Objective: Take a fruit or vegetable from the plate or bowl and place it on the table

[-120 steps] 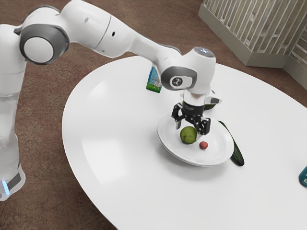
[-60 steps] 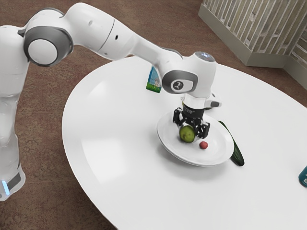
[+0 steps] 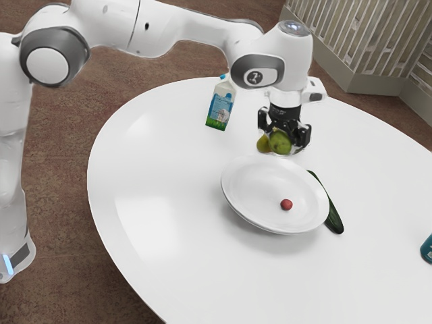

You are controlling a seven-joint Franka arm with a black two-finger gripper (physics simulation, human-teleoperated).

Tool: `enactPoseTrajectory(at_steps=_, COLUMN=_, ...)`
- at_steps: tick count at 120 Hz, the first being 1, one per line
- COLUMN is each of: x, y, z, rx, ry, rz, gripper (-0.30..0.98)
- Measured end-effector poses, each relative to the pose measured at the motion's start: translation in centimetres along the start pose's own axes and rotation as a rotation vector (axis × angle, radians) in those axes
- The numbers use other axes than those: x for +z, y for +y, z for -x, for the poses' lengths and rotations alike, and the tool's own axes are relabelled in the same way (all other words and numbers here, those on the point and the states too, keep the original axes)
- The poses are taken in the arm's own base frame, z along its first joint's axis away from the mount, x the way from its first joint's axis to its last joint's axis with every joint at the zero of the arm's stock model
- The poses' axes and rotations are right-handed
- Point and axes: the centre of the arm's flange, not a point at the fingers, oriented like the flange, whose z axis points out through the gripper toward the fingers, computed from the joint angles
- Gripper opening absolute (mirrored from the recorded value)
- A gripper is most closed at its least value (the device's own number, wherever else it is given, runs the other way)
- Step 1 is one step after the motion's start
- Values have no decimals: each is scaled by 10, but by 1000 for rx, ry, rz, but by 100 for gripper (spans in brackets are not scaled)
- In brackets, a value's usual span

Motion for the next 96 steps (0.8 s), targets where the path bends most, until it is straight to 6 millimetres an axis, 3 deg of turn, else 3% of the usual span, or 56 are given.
enactPoseTrajectory(at_steps=11, x=-10, y=-42, z=12, rx=-46, ry=-12, rz=-40, gripper=33)
enactPoseTrajectory(at_steps=22, x=4, y=-75, z=13, rx=-98, ry=-47, rz=-83, gripper=34)
enactPoseTrajectory(at_steps=37, x=27, y=-138, z=-6, rx=-218, ry=-93, rz=-139, gripper=33)
enactPoseTrajectory(at_steps=46, x=29, y=-182, z=-23, rx=-307, ry=-100, rz=-162, gripper=33)
enactPoseTrajectory(at_steps=52, x=30, y=-200, z=-29, rx=-343, ry=-104, rz=-172, gripper=33)
enactPoseTrajectory(at_steps=62, x=32, y=-201, z=-28, rx=-347, ry=-111, rz=-176, gripper=33)
enactPoseTrajectory(at_steps=67, x=30, y=-194, z=-25, rx=-341, ry=-116, rz=-166, gripper=45)
enactPoseTrajectory(at_steps=76, x=22, y=-187, z=-21, rx=-344, ry=-122, rz=-136, gripper=55)
enactPoseTrajectory(at_steps=90, x=8, y=-207, z=-29, rx=-413, ry=-117, rz=-98, gripper=62)
enactPoseTrajectory(at_steps=96, x=-11, y=-189, z=-18, rx=-438, ry=-121, rz=-54, gripper=64)
